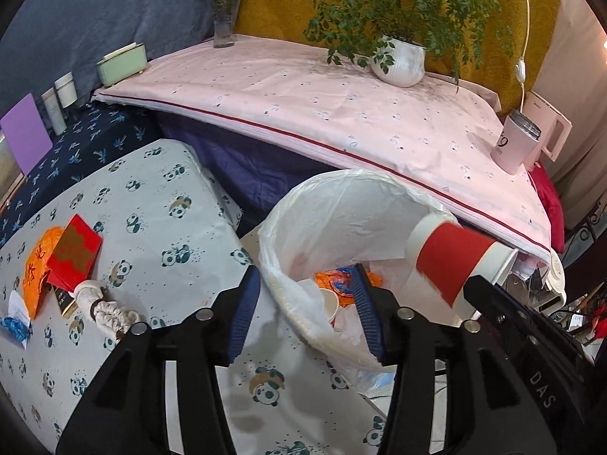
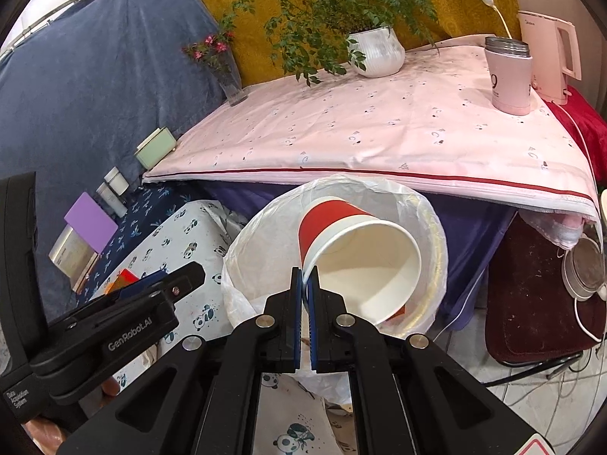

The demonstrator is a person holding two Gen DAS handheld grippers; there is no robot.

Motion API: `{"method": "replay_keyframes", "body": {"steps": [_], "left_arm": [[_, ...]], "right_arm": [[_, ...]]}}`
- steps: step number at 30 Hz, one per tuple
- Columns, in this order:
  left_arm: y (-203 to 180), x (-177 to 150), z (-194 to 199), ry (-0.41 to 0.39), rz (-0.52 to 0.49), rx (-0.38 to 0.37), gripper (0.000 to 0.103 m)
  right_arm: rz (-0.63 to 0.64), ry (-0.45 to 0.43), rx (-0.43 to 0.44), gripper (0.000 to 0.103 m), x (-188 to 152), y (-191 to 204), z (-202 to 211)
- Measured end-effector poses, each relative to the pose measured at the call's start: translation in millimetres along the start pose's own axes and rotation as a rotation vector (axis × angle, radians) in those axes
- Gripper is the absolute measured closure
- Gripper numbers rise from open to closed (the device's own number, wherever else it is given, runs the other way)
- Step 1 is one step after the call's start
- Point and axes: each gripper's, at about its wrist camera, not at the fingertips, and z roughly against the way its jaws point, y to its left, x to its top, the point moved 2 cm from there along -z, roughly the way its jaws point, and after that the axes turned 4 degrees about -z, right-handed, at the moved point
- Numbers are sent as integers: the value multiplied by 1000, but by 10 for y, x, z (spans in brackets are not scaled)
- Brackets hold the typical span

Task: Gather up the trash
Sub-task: 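Carry both red cups over the white bin and open both tools, then move both tools back to the table toward the blue cord and papers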

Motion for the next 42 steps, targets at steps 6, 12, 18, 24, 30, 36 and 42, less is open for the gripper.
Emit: {"method": "replay_keyframes", "body": {"steps": [6, 12, 18, 24, 30, 36, 42], "left_arm": [[146, -54, 63, -11, 21, 19, 48], [332, -140, 126, -4, 61, 32, 44], [528, -242, 266, -10, 103, 48, 43], [787, -364, 458, -26, 161, 79, 35], [1163, -507, 688, -46, 238, 128, 26], [1606, -699, 903, -66, 321, 205, 18], [2063, -933, 1051, -57, 411, 279, 15]], "right_arm": [[26, -7, -4, 92, 6, 137, -41], [47, -13, 1, 92, -15, 265, 9], [66, -16, 14, 91, -49, 409, 113], [110, -19, 36, 80, -143, 677, 224], [153, -13, 68, 72, -249, 995, 288], [209, 7, 97, 68, -402, 1336, 294], [255, 48, 133, 67, -617, 1688, 218]]}}
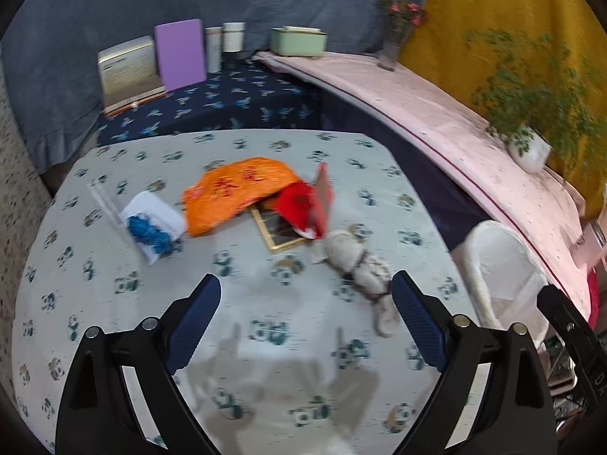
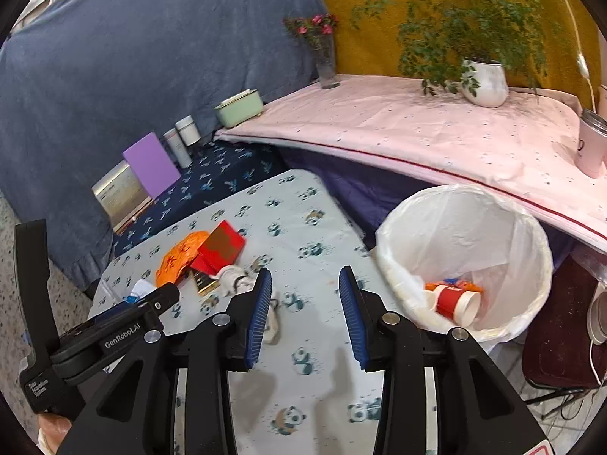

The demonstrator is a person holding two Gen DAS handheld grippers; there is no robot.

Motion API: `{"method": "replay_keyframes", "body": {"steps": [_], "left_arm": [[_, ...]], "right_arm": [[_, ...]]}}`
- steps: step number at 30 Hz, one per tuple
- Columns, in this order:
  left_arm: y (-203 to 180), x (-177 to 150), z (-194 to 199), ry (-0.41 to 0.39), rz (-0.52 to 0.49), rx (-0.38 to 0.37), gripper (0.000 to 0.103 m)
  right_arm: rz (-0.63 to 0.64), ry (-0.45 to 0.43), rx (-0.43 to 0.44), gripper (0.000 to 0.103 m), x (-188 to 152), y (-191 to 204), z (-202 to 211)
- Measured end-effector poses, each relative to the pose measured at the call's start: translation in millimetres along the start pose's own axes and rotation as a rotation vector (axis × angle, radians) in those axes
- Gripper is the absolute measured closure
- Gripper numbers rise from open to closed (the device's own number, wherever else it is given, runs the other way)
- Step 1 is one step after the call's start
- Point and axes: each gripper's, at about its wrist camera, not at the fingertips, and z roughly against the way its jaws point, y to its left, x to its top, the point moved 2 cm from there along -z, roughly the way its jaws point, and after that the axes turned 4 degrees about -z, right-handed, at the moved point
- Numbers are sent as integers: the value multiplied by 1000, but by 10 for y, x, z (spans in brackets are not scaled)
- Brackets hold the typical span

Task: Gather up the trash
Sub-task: 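Move both tools back to the table toward the blue cord and papers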

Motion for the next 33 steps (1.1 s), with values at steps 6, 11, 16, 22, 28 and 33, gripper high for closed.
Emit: {"method": "replay_keyframes", "body": {"steps": [6, 11, 16, 22, 28, 33], "left_arm": [[479, -12, -23, -2, 73, 89, 14], [819, -39, -119, 16, 133, 135, 14], [1068, -40, -264, 28, 169, 191, 14], [1281, 35, -521, 41, 175, 261, 14], [1485, 81, -651, 56, 156, 229, 46], [1656, 8, -626, 85, 163, 124, 93]], "right_arm": [[45, 38, 29, 67, -120, 326, -141], [75, 70, 50, 67, -204, 533, -265], [103, 107, 65, 67, -281, 721, -438], [126, 154, 79, 67, -364, 923, -701], [166, 194, 100, 67, -427, 1191, -977], [197, 223, 124, 66, -491, 1425, -1164]]}}
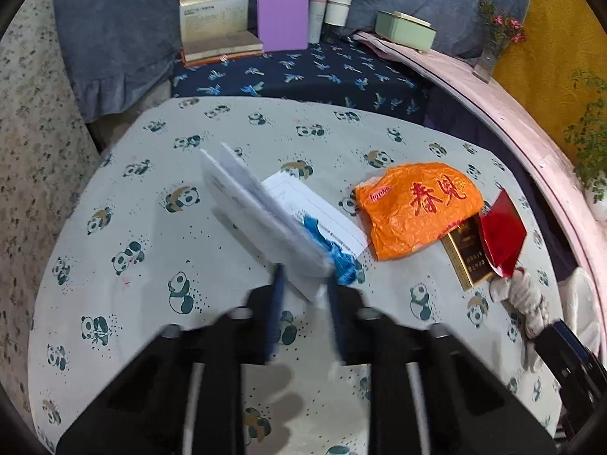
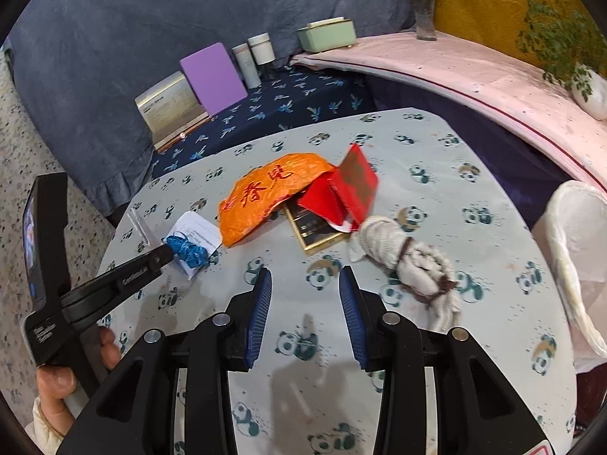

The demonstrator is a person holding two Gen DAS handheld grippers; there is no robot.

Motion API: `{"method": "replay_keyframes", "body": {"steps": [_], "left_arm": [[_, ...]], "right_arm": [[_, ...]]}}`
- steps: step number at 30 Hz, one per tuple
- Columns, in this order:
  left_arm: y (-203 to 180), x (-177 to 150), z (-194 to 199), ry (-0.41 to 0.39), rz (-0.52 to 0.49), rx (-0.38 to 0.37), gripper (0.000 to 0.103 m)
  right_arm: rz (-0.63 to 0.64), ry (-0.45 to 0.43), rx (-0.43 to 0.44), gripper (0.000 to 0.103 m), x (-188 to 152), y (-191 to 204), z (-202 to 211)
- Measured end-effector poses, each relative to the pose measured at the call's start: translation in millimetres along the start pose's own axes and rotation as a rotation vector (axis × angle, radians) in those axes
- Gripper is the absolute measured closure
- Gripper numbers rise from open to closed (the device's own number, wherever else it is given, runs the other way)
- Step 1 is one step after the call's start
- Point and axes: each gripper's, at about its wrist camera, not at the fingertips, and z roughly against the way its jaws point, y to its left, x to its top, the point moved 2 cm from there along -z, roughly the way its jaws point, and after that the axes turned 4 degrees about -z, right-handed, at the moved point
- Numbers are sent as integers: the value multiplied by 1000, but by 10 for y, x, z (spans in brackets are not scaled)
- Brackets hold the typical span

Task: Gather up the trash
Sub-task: 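Move both tools back to the table toward the blue cord and papers, then grasp the blue cord with the right tool while the left tool grasps the white paper sheets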

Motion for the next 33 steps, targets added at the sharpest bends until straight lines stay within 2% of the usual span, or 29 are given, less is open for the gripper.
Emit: {"method": "replay_keyframes", "body": {"steps": [4, 13, 27, 33], "left_arm": [[115, -61, 112, -21, -14, -34, 101], [66, -272, 409, -9, -80, -139, 102], [-814, -791, 665, 40, -248, -303, 102], [-1139, -957, 721, 60, -303, -332, 102]], "right_arm": [[24, 18, 20, 67, -25, 157, -99], [31, 50, 49, 66, -259, 297, -70], [-13, 73, 37, 66, -770, -161, 318], [-48, 68, 55, 66, -876, -367, 380]]}}
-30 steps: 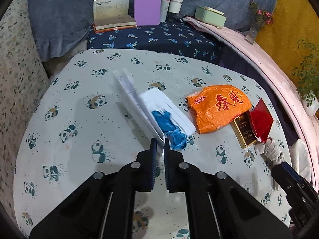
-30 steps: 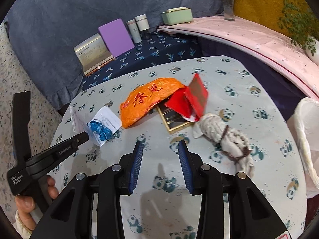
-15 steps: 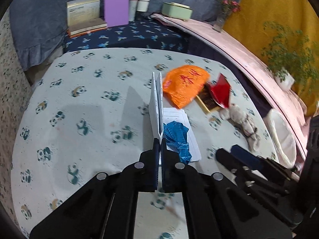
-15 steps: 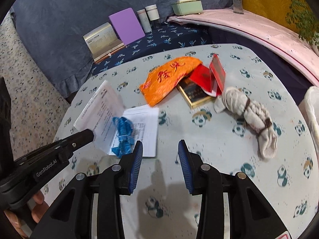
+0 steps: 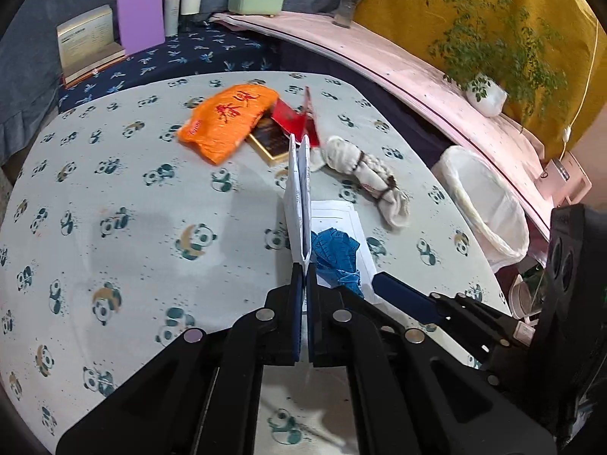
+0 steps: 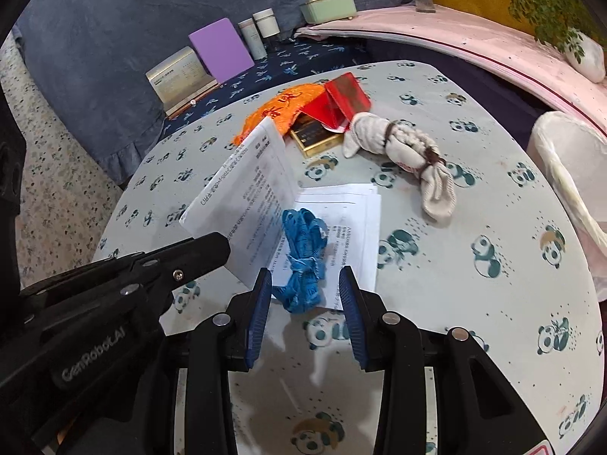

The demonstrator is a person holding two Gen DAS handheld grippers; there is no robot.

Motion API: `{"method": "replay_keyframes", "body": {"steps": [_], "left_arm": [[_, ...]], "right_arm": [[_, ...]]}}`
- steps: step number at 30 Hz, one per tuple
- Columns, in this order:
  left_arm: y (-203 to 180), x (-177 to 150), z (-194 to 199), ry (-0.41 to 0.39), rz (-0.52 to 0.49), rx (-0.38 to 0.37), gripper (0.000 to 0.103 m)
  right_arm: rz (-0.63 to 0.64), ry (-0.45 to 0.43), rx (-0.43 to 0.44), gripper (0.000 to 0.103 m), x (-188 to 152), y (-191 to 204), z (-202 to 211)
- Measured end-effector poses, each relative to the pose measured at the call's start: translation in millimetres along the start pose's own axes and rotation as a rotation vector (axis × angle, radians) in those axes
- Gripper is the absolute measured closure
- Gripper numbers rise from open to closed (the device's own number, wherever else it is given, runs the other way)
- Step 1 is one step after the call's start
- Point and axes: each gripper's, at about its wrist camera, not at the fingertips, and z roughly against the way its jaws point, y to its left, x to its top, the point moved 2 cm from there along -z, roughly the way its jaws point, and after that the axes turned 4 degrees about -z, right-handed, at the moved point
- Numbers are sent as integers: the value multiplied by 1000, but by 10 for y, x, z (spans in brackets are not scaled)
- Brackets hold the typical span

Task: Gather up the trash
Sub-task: 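Grasp the blue cord with the right tool while the left tool grasps the white paper sheets, then carry the cord and papers over the white bin and open both tools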

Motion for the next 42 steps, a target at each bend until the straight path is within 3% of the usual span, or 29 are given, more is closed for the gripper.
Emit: {"method": "replay_keyframes", "body": {"steps": [3, 5, 11, 26, 42], "left_arm": [[-65, -5, -20, 6, -11, 3, 102], [-80, 2, -29, 11, -8, -5, 102], [-152, 23, -34, 12, -19, 8, 102], [-579, 348, 309, -95, -92, 14, 102], [-1589, 832, 420, -185, -227, -89, 102]], "right_arm": [[-24, 5, 6, 70, -14, -104, -7], [-39, 17, 8, 80, -21, -172, -29], [-59, 15, 3, 86, -55, -303, -11], [-114, -204, -65, 88, 241, -654, 841], [-262, -371, -189, 88, 372, -1534, 1599]]}}
